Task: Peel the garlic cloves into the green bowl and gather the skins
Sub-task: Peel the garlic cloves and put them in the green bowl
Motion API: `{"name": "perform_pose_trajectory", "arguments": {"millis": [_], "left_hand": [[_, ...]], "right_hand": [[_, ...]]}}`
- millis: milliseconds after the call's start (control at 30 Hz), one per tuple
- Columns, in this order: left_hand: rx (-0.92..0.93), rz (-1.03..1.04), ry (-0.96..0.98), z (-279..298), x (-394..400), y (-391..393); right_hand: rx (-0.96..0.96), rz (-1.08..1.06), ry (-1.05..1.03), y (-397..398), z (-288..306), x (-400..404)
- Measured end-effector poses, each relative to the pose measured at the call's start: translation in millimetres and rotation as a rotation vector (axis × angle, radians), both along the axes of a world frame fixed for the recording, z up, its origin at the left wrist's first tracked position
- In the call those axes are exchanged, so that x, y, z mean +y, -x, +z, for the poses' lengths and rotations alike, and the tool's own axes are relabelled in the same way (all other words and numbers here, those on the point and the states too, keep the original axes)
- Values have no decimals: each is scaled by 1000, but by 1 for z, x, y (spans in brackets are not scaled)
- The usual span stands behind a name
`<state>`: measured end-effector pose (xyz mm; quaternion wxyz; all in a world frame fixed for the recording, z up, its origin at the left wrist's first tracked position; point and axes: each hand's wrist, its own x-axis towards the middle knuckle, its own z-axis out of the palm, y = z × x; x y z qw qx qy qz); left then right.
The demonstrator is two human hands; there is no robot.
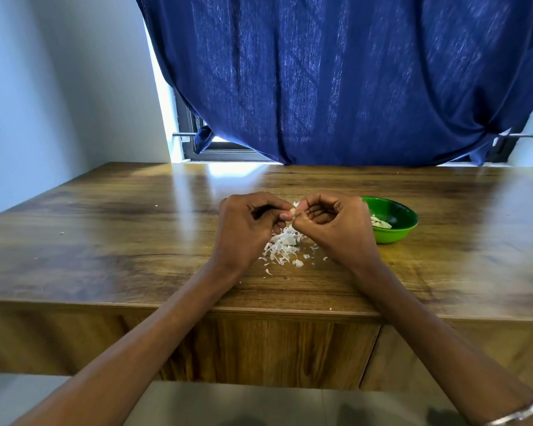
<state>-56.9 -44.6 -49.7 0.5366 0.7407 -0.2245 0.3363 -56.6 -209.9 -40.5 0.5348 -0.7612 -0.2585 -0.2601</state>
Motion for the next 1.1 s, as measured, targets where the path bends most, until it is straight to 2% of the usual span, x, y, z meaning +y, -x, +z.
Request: {"name": "perform_pose_trajectory", "arguments": {"millis": [200, 400, 633, 833, 967, 1100], "left_hand": [[-59, 22, -9, 1, 1, -1], [-97, 55, -43, 1, 1, -3], [-231, 180, -216, 2, 2, 0], [-213, 143, -209, 2, 0, 1], [-216, 165, -220, 2, 1, 2], [-122, 128, -107, 5, -2, 3]], "right_hand": [[102, 46, -77, -2, 1, 4], [122, 65, -146, -4, 0, 3], [102, 108, -108, -3, 0, 2], [137, 72, -123, -6, 0, 0], [102, 57, -60, -5, -1, 2], [100, 37, -71, -7, -2, 4]]}}
